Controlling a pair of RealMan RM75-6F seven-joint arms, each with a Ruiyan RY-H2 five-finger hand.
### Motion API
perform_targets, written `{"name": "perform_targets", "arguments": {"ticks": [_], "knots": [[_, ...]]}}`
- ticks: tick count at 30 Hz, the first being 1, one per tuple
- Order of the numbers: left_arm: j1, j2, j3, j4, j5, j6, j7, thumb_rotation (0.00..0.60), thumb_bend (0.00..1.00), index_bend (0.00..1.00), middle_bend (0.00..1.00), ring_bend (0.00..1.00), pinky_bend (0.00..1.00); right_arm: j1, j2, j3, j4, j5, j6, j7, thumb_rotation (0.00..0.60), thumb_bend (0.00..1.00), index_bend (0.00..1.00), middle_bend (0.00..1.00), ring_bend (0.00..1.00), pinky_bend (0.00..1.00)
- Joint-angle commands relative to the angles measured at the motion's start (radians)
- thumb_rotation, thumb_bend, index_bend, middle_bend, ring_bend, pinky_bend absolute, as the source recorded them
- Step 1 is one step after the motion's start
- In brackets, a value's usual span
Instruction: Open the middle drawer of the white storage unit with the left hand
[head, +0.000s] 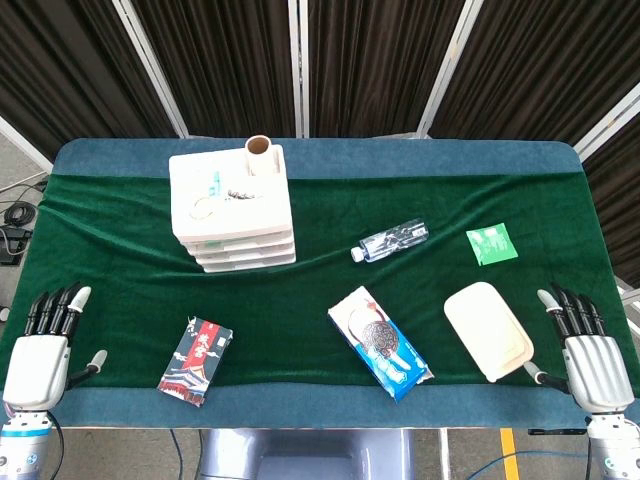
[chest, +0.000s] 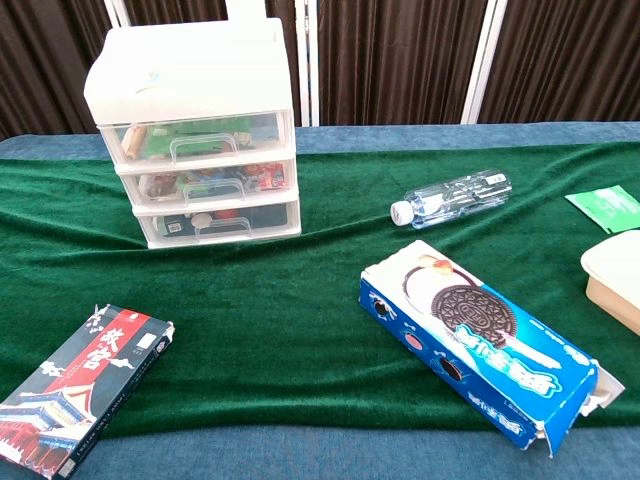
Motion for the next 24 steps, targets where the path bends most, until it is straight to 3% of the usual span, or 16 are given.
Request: {"name": "perform_targets", "arguments": {"ticks": [1,7,11,13,15,17,20,24], "knots": [[0.001,0.0,-0.003,0.0,-0.003,-0.003,0.001,0.6,0.24,0.0,0.0,0.0,0.0,0.001,-0.001,0.0,0.0,0.0,-0.001,-0.001,0.6,0.02,0.04,0.0,0.0,0.0],[0.0,0.001,-0.006,-0.006,0.0,-0.013,-0.009,0.6,0.25,0.0,0.0,0.0,0.0,0.001,-0.001,0.001,-0.002,-0.001,-0.001,-0.001,0.6,0.02,0.04,0.0,0.0,0.0],[-0.013,0.001,-0.012,-0.019,0.007,-0.033,-0.088,0.6,0.26,0.0,0.01,0.0,0.02,0.003,-0.001,0.005,-0.002,0.007,-0.004,0.004,0.6,0.02,0.04,0.0,0.0,0.0],[-0.021,-0.013,-0.026,-0.019,0.001,-0.036,-0.15,0.6,0.27,0.0,0.2,0.12,0.16,0.003,0.001,0.005,-0.002,0.01,-0.007,0.008,0.6,0.02,0.04,0.0,0.0,0.0],[-0.031,-0.02,-0.028,-0.023,-0.007,-0.061,-0.217,0.6,0.31,0.0,0.55,0.4,0.42,0.004,0.001,0.004,-0.002,0.009,-0.009,0.008,0.6,0.02,0.04,0.0,0.0,0.0],[-0.046,-0.021,-0.025,-0.037,-0.016,-0.1,-0.297,0.6,0.36,0.0,0.72,0.55,0.55,0.004,0.0,0.002,-0.001,0.005,-0.009,0.007,0.6,0.02,0.04,0.0,0.0,0.0],[-0.094,-0.006,-0.016,-0.088,-0.047,-0.222,-0.49,0.6,0.47,0.0,0.84,0.68,0.65,0.004,-0.002,-0.001,0.0,0.001,-0.01,0.006,0.6,0.02,0.04,0.0,0.0,0.0],[-0.171,0.031,-0.015,-0.133,-0.088,-0.392,-0.669,0.6,0.61,0.0,0.87,0.72,0.69,0.002,0.001,-0.001,-0.003,-0.001,-0.005,0.009,0.6,0.02,0.04,0.0,0.0,0.0]]}}
